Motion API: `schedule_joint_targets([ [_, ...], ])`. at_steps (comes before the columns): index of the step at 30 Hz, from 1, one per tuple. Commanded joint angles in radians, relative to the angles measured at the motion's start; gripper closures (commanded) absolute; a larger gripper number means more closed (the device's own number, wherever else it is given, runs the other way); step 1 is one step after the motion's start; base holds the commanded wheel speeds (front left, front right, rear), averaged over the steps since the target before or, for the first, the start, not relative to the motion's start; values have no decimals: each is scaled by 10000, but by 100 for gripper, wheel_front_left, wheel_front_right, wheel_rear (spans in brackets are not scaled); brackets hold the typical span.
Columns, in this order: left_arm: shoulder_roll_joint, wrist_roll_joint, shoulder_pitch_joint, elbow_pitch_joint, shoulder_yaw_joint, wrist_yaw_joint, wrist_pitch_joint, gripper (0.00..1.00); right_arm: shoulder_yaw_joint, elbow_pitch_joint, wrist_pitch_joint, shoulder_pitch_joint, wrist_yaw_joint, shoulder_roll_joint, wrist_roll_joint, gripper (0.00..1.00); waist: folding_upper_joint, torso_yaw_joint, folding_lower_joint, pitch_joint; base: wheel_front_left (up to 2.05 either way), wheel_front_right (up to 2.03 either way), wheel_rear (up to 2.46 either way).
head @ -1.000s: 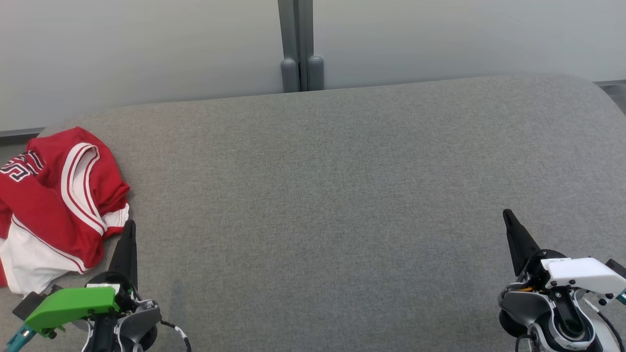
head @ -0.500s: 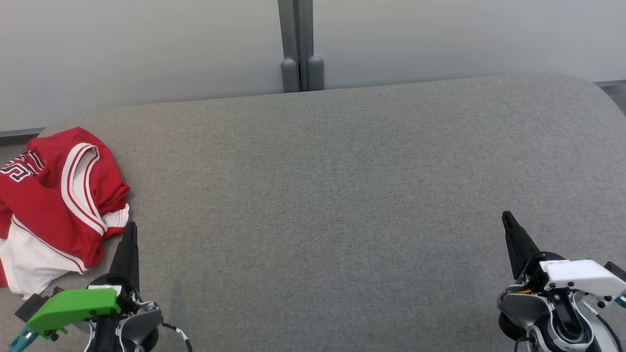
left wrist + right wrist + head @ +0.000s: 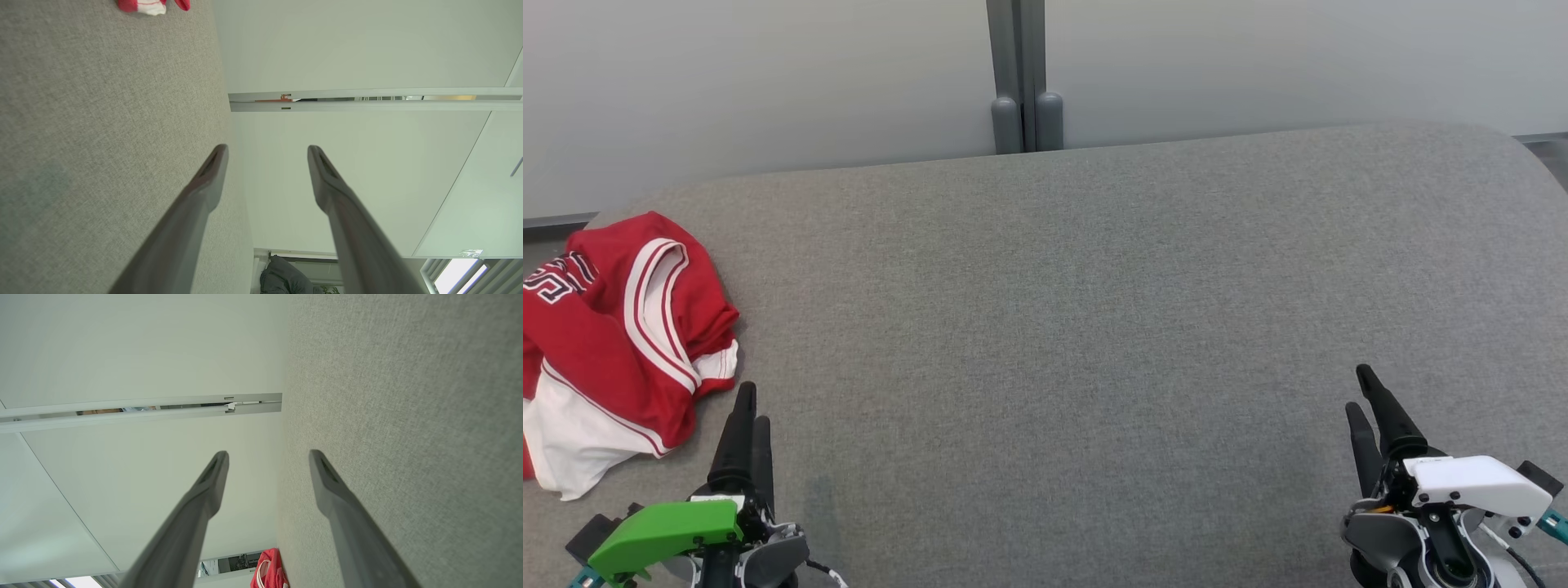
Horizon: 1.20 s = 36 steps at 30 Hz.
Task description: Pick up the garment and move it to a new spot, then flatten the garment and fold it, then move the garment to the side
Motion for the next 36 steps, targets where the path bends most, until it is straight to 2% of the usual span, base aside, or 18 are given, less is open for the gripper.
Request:
schedule_joint_targets([
  [1, 44, 240, -162, -193, -51, -14, -123, 0, 72, -197, -140, -259, 34, -52, -258, 0, 0, 2, 0, 3, 0, 0, 0],
  [9, 58, 1166, -194, -139, -5, 66, -474, 0, 175, -232, -495, -323, 36, -64, -1433, 0, 0, 19, 0, 5, 0, 0, 0],
  [23, 79, 4409, -53, -598, -497, 683, -1022, 0, 407, -382, -1042, -393, 40, -83, -4533, 0, 0, 73, 0, 11, 0, 0, 0],
  [36, 97, 7393, -32, -617, -1054, 1037, -1472, 0, 674, -315, -1494, -445, 44, -97, -7609, 0, 0, 109, 0, 56, 0, 0, 0],
])
